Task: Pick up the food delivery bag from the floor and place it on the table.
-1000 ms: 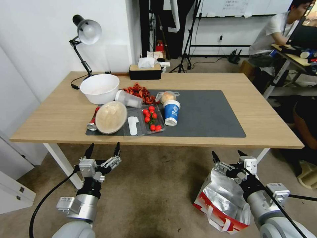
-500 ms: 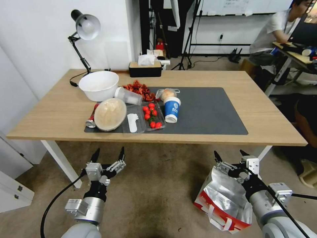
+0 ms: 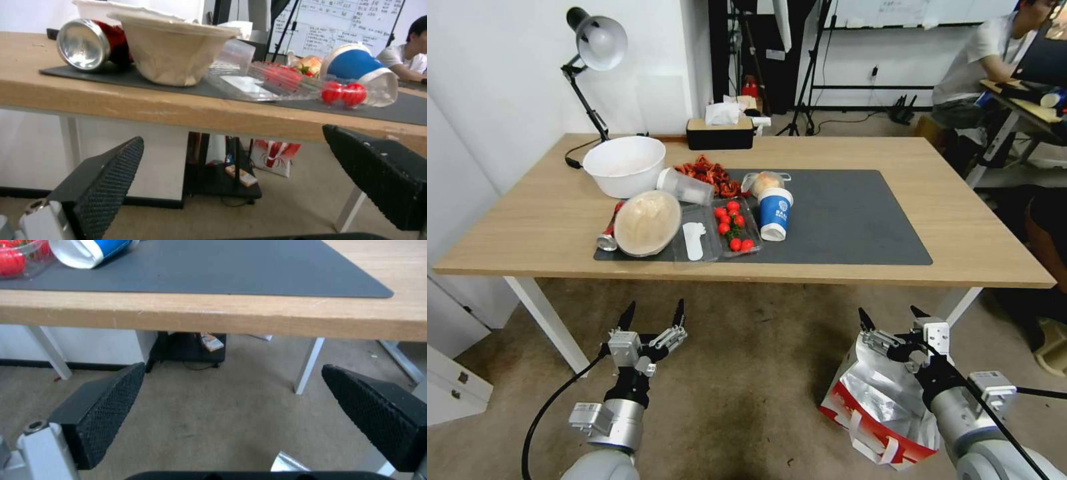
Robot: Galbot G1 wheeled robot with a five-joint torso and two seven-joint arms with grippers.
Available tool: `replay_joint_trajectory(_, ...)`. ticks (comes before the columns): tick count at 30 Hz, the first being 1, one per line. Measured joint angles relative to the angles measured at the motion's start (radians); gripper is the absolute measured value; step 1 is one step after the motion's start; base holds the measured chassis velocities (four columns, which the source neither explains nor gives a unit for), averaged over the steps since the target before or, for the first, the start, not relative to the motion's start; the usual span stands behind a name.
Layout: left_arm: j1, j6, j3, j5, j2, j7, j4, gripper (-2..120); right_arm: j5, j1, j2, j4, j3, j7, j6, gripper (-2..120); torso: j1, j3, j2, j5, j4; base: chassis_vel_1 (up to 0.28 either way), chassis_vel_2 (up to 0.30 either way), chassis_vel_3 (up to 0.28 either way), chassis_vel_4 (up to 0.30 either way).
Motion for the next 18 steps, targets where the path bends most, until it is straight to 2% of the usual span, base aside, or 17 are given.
replay_joint_trajectory(4, -0.008, -0.004, 0.017, -0.003, 0.0, -0.027, 0.015, 100, -0.006, -0.008, 0.004, 0.005, -0.007, -0.001, 0.002, 100, -0.011, -0.014, -0.024, -0.0001, 0.0, 0.0, 0.0, 0.0, 0.0)
replay_joint_trajectory(18, -0.011, -0.03, 0.031, 0.0, 0.0, -0.023, 0.041, 100, -0.016, -0.012, 0.01, 0.003, -0.007, -0.001, 0.002, 100, -0.036, -0.05, -0.086, 0.0, 0.0, 0.0, 0.0, 0.0, 0.0)
